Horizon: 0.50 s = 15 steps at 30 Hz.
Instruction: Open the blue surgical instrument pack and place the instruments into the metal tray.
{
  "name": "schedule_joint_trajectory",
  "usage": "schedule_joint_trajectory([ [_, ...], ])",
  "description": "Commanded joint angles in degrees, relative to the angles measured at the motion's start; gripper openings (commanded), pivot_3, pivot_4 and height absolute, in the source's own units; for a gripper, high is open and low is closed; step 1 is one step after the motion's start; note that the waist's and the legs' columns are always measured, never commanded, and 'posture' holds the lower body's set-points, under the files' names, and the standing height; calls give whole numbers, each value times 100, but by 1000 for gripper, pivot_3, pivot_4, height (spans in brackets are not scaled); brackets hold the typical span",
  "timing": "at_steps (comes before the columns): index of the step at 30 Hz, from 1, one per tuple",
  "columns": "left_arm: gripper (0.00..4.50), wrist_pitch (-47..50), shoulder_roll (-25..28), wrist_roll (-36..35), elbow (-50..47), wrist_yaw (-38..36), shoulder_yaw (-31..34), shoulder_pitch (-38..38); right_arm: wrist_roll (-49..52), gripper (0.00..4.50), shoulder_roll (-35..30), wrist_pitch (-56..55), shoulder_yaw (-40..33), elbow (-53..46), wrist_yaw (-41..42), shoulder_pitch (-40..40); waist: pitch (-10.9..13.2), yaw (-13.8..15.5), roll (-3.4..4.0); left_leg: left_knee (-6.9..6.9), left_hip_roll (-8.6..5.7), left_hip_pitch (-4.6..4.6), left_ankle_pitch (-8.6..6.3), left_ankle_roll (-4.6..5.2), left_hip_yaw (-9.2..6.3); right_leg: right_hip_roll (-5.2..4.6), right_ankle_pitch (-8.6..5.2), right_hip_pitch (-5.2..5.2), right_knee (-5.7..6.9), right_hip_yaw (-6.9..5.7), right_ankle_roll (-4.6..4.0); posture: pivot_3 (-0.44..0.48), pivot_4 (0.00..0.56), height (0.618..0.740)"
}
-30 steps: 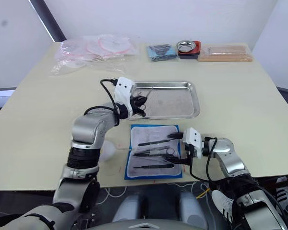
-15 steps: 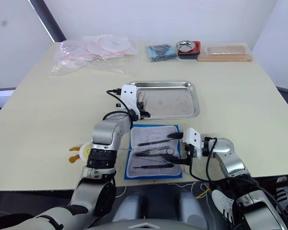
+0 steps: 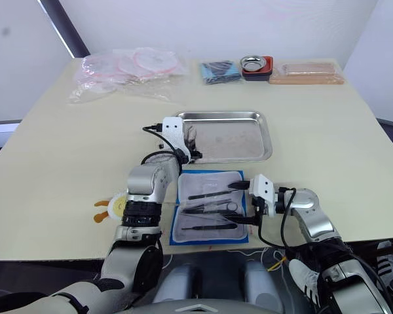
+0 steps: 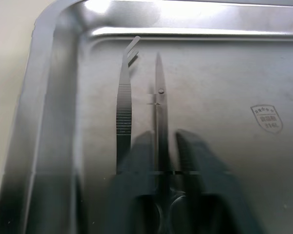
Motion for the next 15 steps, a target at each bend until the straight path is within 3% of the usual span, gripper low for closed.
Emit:
schedule_joint_trajectory([
  [1,1799,-80,-49,-24,-88,56,-39,-194,-494,4500,29,217,380,577,-37,291,0,-2,0,0,0,0,0,0,0,0,0,0,0,0,0,0,150,740],
  [10,1799,-253,152,-133,-494,-395,-248,-253,-489,4500,35,202,358,571,-66,334,0,-9,0,-1,1,0,0,0,-2,2,0,-1,0,0,0,0,150,740],
  [15,1799,-1061,751,-204,-655,-1450,-655,-115,-474,4500,7,216,343,526,-55,354,1,-11,1,-4,1,2,1,-2,-1,3,0,-2,0,0,-1,0,150,740],
])
